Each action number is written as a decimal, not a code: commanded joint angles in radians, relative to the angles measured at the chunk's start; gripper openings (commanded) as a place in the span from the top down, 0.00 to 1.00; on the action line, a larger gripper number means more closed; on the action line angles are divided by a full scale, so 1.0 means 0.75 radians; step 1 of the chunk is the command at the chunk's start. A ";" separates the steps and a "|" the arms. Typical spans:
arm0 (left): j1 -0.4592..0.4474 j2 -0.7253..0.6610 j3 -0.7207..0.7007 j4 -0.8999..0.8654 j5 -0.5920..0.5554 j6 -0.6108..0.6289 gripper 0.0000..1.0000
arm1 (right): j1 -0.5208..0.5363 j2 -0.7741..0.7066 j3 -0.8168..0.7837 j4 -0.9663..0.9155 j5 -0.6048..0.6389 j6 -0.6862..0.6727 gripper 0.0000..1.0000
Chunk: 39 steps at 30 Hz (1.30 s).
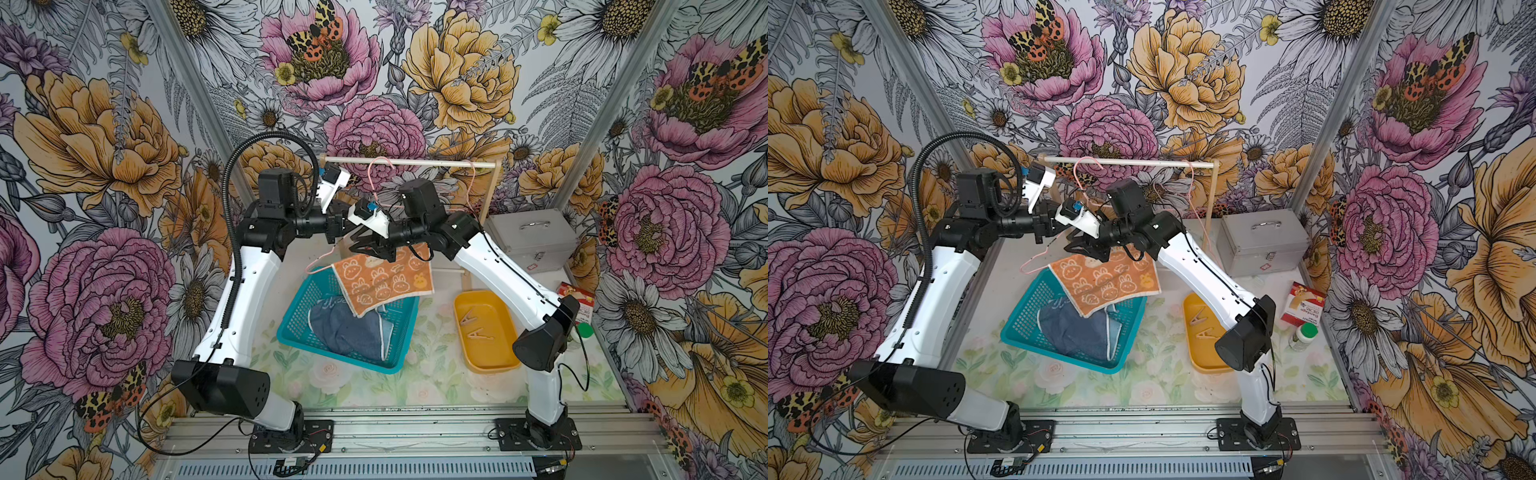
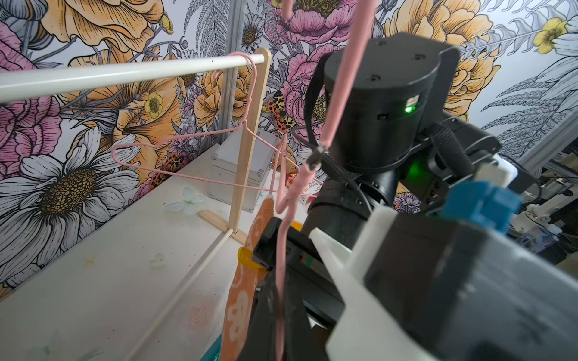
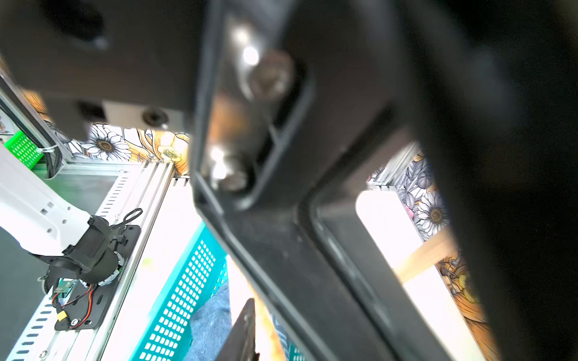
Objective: Remove the clothespins securing towels to the hanger
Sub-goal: Remove the clothespin from the hanger.
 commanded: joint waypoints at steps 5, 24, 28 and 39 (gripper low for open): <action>0.017 0.013 0.086 0.022 0.100 -0.027 1.00 | 0.016 0.037 0.007 -0.002 -0.035 -0.009 0.71; -0.002 0.036 0.089 0.022 0.170 -0.020 1.00 | 0.005 0.081 0.053 0.018 -0.043 -0.010 0.67; 0.006 0.041 0.094 0.023 0.174 -0.020 1.00 | 0.004 0.095 0.048 0.018 -0.056 0.009 0.70; 0.012 0.041 0.097 0.022 0.192 -0.020 1.00 | 0.001 0.110 0.048 0.019 -0.064 0.016 0.78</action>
